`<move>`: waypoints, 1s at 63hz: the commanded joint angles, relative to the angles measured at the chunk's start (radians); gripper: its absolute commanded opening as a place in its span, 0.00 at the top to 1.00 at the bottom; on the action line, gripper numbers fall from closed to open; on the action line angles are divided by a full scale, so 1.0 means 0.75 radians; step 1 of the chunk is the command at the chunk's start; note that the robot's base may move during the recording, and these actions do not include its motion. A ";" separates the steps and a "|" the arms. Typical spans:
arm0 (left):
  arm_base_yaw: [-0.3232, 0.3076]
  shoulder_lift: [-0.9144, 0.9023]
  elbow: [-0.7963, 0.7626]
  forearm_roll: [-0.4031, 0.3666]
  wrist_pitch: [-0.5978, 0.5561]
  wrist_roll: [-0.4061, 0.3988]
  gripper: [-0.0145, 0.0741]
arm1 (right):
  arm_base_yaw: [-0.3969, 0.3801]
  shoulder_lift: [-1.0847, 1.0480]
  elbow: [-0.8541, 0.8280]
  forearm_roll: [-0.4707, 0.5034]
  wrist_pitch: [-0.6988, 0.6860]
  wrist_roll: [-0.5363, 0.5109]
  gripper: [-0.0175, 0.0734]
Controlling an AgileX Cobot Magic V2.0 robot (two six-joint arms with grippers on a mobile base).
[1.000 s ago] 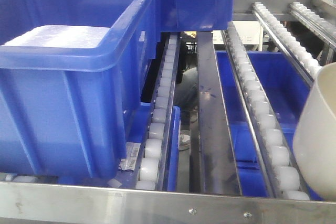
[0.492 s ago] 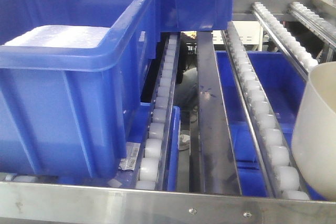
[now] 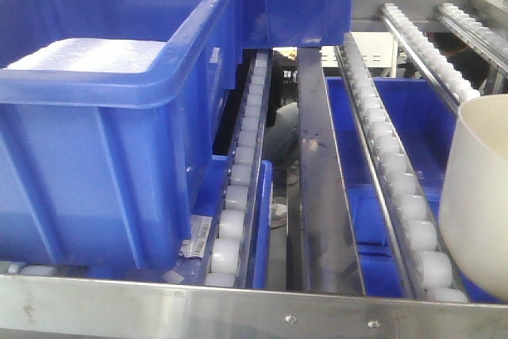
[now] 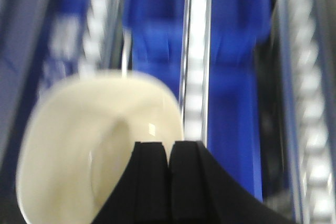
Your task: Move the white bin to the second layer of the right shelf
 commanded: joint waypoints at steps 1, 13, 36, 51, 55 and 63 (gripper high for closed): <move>-0.011 -0.018 0.049 -0.008 -0.112 -0.003 0.74 | -0.006 -0.104 0.017 0.005 -0.191 -0.012 0.75; -0.011 -0.018 0.049 -0.008 -0.112 -0.003 0.74 | -0.006 -0.322 0.221 0.005 -0.462 -0.012 0.75; -0.011 -0.018 0.049 -0.008 -0.112 -0.003 0.74 | -0.006 -0.524 0.393 0.007 -0.594 -0.012 0.75; -0.011 -0.018 0.049 -0.008 -0.112 -0.003 0.74 | -0.006 -0.524 0.393 0.007 -0.594 -0.012 0.75; -0.011 -0.018 0.049 -0.008 -0.112 -0.003 0.74 | -0.006 -0.524 0.393 0.007 -0.594 -0.012 0.75; -0.011 -0.018 0.049 -0.008 -0.112 -0.003 0.74 | -0.003 -0.535 0.439 -0.001 -0.676 -0.012 0.75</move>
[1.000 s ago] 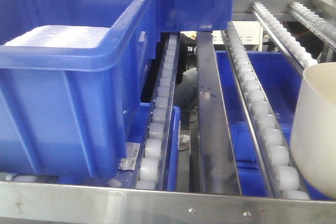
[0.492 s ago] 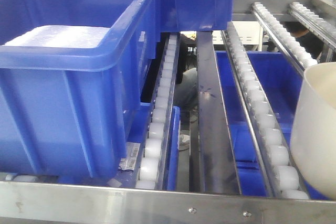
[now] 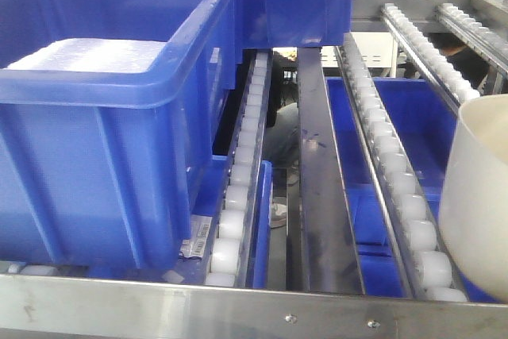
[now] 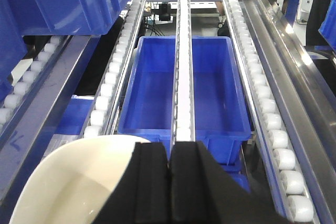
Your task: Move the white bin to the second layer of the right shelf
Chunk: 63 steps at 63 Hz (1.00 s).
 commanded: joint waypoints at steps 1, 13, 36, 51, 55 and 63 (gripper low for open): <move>-0.011 -0.018 0.049 -0.008 -0.112 -0.003 0.74 | -0.003 -0.002 0.004 -0.007 -0.192 -0.012 0.75; -0.011 -0.018 0.049 -0.008 -0.112 -0.003 0.74 | 0.030 -0.166 0.213 -0.104 -0.444 -0.009 0.75; -0.011 -0.018 0.049 -0.008 -0.112 -0.003 0.74 | 0.031 -0.369 0.384 -0.104 -0.341 0.005 0.75; -0.011 -0.018 0.049 -0.008 -0.112 -0.003 0.74 | 0.031 -0.368 0.385 -0.103 -0.350 0.005 0.75; -0.011 -0.018 0.049 -0.008 -0.112 -0.003 0.74 | 0.031 -0.368 0.385 -0.103 -0.350 0.005 0.75; -0.011 -0.018 0.049 -0.008 -0.112 -0.003 0.74 | 0.031 -0.368 0.385 -0.103 -0.345 0.005 0.75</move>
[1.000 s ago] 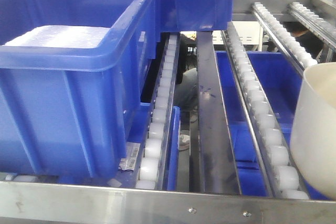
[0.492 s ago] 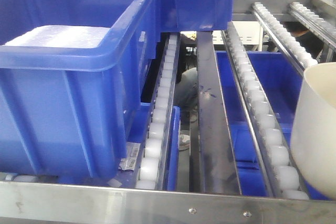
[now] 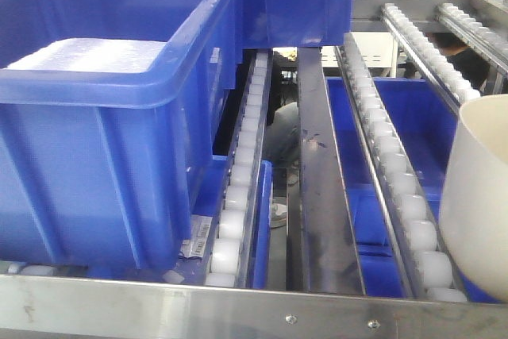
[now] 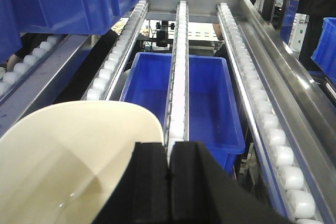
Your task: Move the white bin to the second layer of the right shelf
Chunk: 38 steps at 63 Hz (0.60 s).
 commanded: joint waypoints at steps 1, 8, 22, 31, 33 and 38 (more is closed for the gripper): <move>-0.011 -0.018 0.049 -0.008 -0.112 -0.003 0.74 | 0.003 -0.027 -0.020 -0.013 -0.115 0.000 0.75; -0.011 -0.018 0.049 -0.008 -0.112 -0.003 0.74 | 0.003 -0.027 -0.020 -0.013 -0.115 0.000 0.75; -0.011 -0.018 0.049 -0.008 -0.112 -0.003 0.74 | 0.003 -0.027 -0.020 -0.013 -0.115 0.000 0.75; -0.011 -0.018 0.049 -0.008 -0.112 -0.003 0.74 | 0.003 -0.027 -0.020 -0.013 -0.115 0.000 0.75; -0.011 -0.018 0.049 -0.008 -0.112 -0.003 0.74 | 0.003 -0.027 -0.020 -0.013 -0.115 0.000 0.75; -0.011 -0.018 0.049 -0.008 -0.112 -0.003 0.74 | 0.003 -0.027 -0.020 -0.013 -0.115 0.000 0.75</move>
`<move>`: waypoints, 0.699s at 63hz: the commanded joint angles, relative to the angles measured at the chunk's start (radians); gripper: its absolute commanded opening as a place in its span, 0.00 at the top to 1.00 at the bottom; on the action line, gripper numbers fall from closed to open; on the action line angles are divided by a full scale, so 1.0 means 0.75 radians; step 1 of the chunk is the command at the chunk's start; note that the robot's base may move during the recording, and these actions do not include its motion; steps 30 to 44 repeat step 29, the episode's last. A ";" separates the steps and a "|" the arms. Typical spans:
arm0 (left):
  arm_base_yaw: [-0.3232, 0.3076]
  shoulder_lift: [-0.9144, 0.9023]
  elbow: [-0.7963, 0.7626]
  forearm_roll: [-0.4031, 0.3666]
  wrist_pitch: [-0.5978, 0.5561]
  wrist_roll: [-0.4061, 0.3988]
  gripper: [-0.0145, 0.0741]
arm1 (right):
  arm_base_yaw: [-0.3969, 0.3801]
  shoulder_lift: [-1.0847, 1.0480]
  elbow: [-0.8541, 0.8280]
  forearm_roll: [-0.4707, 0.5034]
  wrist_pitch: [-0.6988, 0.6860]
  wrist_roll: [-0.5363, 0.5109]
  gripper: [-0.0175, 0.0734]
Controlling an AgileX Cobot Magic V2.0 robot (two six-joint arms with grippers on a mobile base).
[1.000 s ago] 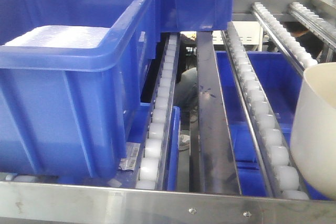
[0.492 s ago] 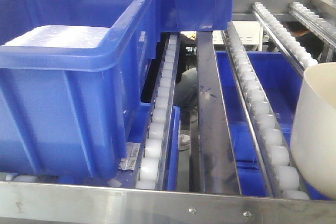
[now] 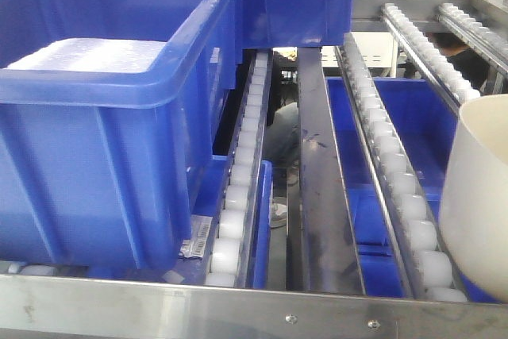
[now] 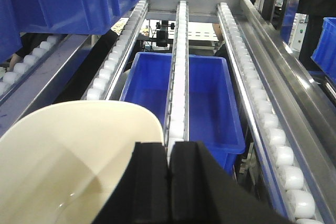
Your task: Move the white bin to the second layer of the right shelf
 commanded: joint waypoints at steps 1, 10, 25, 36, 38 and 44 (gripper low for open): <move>-0.011 -0.018 0.049 -0.008 -0.112 -0.003 0.74 | 0.003 -0.027 -0.020 -0.013 -0.115 0.000 0.75; -0.011 -0.018 0.049 -0.008 -0.112 -0.003 0.74 | 0.003 -0.027 -0.020 -0.013 -0.115 0.000 0.75; -0.011 -0.018 0.049 -0.008 -0.112 -0.003 0.74 | 0.003 -0.027 -0.020 -0.013 -0.115 0.000 0.75; -0.011 -0.018 0.049 -0.008 -0.112 -0.003 0.74 | 0.003 -0.027 -0.020 -0.013 -0.115 0.000 0.75; -0.011 -0.018 0.049 -0.008 -0.112 -0.003 0.74 | 0.003 -0.027 -0.020 -0.013 -0.115 0.000 0.75; -0.011 -0.018 0.049 -0.008 -0.112 -0.003 0.74 | 0.003 -0.027 -0.020 -0.013 -0.115 0.000 0.75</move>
